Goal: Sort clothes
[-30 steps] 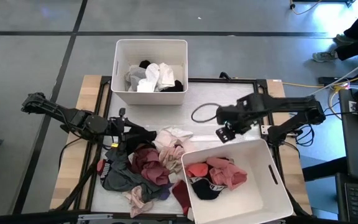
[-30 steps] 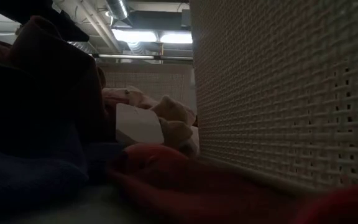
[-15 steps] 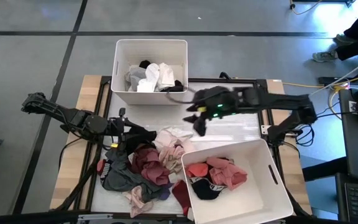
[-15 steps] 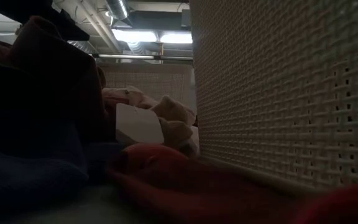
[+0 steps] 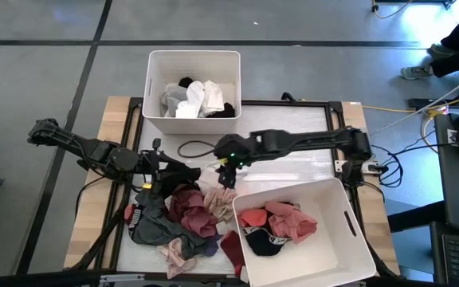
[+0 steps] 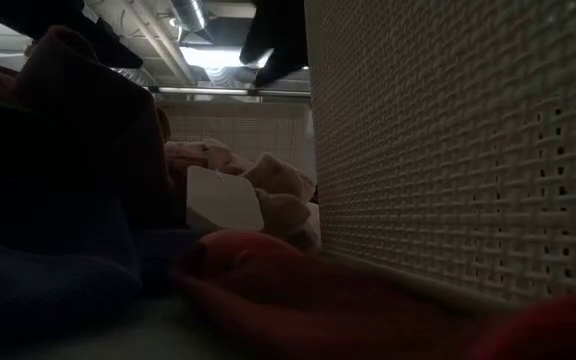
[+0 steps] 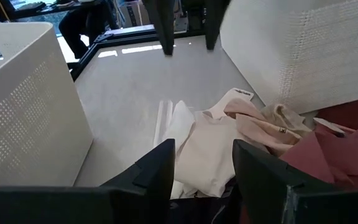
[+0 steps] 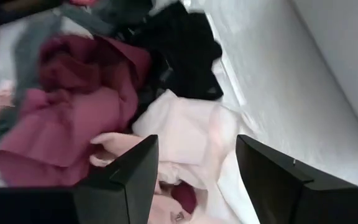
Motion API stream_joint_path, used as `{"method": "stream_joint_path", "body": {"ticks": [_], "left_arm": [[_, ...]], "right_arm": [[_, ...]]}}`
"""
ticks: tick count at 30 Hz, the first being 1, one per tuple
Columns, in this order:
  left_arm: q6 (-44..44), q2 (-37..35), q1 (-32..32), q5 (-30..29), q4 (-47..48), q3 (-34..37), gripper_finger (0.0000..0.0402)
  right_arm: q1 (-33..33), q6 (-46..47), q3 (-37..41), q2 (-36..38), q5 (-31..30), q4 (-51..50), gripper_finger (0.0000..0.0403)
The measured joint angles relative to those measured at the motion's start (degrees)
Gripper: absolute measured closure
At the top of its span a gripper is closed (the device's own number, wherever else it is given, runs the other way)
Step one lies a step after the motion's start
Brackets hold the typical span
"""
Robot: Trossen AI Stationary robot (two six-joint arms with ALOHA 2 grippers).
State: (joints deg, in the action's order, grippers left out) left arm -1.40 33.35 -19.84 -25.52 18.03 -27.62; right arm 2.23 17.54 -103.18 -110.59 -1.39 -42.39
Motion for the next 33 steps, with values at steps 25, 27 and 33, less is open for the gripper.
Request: {"method": "stream_joint_path", "body": {"ticks": [25,27,33], "left_arm": [[0.1,0.0,0.0,0.0,-0.5,0.0,0.0249],[0.1,0.0,0.0,0.0,-0.5,0.0,0.0249],[0.4,0.0,0.0,0.0,-0.5,0.0,0.0249]], "right_arm": [[-3.5,-4.3,0.0,-8.9,-5.5,-7.2,0.0188],[-3.4,-5.4,0.0,-9.3,-5.5,-9.5,0.0188],[-3.4,-5.5,0.3,-11.6,-5.1,-14.0,0.0188]]}}
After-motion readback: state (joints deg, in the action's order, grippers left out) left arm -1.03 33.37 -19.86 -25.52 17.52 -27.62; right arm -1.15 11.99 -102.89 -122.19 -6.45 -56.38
